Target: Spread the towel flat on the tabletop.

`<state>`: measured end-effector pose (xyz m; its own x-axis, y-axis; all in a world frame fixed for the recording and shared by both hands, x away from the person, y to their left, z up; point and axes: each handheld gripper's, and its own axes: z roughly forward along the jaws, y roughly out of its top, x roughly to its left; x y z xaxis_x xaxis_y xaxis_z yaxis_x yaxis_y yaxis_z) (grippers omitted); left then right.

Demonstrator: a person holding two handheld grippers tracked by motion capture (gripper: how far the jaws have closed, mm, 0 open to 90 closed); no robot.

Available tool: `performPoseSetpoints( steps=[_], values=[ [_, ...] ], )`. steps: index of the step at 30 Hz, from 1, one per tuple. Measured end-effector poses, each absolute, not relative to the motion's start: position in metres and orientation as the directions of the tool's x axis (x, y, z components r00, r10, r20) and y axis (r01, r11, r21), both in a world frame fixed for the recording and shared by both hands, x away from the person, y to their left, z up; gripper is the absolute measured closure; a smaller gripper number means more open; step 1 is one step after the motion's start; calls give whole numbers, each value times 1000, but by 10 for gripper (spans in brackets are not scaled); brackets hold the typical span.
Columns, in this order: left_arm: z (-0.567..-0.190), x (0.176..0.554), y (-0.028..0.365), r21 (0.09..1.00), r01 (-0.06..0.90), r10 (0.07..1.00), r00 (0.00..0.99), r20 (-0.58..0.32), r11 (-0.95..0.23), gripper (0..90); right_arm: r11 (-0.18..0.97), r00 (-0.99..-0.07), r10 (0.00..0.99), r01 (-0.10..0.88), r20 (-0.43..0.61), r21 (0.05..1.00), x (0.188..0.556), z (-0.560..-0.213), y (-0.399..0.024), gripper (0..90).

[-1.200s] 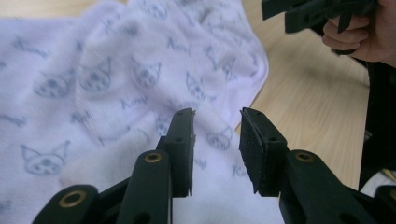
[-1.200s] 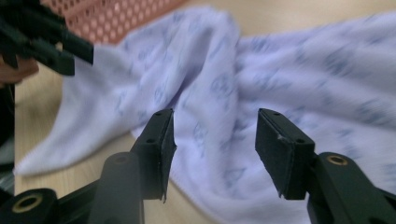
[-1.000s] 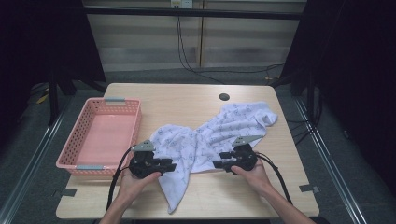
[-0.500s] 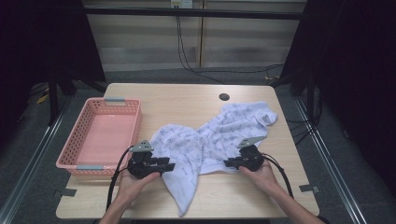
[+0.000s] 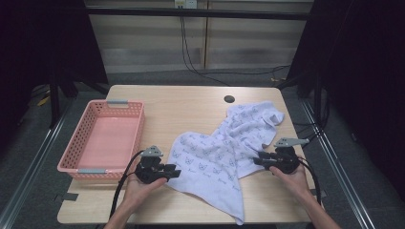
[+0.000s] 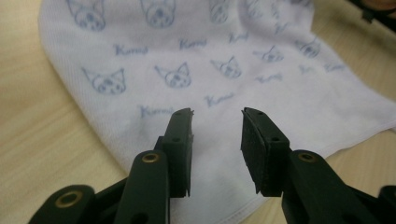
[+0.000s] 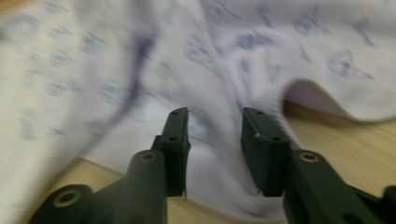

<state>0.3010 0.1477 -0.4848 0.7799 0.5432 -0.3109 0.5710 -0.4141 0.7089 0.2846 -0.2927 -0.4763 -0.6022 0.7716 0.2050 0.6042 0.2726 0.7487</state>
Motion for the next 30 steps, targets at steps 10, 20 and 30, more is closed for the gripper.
performPoseSetpoints(
  steps=[10,20,30],
  values=[
    [-496,291,137,683,501,554,816,-167,-532,812,429,-746,611,592,264,682,279,-496,-226,584],
    [-464,276,133,736,494,451,846,-284,-462,890,294,-733,621,547,279,784,292,-454,-243,877],
    [-447,313,97,786,489,430,845,-318,-379,884,278,-715,668,495,204,823,347,-429,-218,874]
  ],
)
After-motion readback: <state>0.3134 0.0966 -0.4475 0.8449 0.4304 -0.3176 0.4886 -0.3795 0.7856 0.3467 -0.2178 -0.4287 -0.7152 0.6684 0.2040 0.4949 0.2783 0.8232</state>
